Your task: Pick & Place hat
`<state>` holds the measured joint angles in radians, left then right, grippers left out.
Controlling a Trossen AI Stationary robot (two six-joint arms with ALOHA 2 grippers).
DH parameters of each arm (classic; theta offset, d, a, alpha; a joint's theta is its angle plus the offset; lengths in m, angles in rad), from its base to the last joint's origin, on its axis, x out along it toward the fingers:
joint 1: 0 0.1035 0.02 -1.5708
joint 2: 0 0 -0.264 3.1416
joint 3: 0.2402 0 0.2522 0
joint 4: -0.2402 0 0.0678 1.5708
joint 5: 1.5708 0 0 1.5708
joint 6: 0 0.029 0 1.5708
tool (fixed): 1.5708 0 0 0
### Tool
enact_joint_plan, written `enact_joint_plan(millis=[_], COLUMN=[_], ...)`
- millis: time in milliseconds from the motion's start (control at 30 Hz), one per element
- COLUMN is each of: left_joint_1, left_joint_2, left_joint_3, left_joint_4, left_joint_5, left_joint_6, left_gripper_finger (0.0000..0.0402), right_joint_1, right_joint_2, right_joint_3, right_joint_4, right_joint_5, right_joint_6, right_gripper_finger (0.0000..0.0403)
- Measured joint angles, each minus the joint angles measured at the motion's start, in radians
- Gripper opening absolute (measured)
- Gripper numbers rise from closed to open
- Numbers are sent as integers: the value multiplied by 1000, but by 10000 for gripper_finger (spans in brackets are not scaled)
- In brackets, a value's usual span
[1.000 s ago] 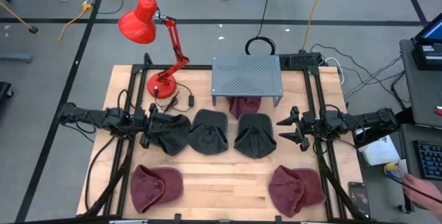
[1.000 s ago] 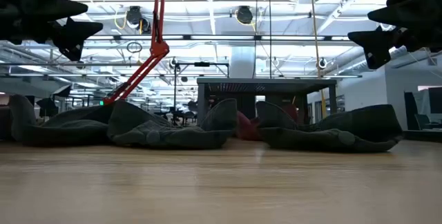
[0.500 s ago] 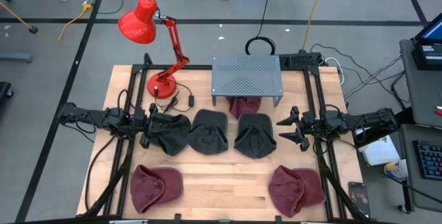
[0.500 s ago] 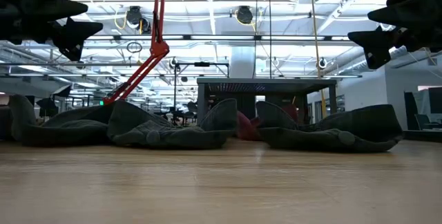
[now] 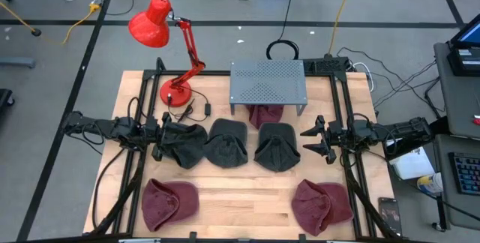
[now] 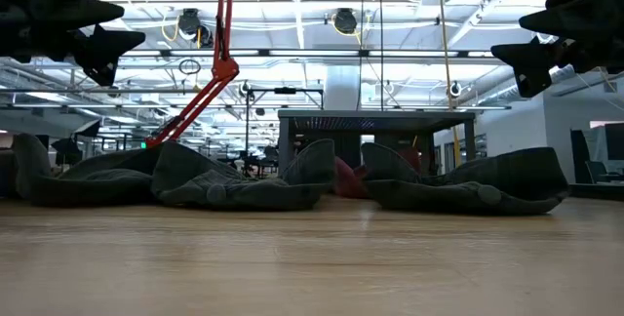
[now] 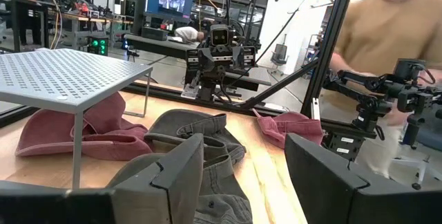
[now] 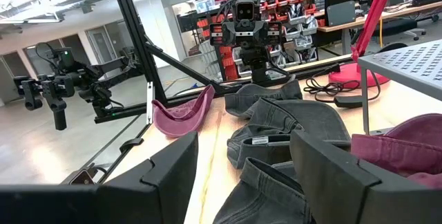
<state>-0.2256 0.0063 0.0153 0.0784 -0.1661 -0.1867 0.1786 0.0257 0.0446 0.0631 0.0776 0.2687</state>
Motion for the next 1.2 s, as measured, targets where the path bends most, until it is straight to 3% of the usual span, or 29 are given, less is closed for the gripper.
enact_joint_plan(millis=[1000, 1200], left_joint_1=[0, 0], left_joint_2=[0, 0], left_joint_3=[0, 0], left_joint_4=[0, 0], left_joint_5=[0, 0], left_joint_6=[0, 0], left_gripper_finger=[207, 207], right_joint_1=[0, 0], right_joint_2=[0, 65], right_joint_3=[2, 126], right_joint_4=[31, -133], right_joint_5=[0, 49], right_joint_6=[-22, -28], right_gripper_finger=[224, 224])
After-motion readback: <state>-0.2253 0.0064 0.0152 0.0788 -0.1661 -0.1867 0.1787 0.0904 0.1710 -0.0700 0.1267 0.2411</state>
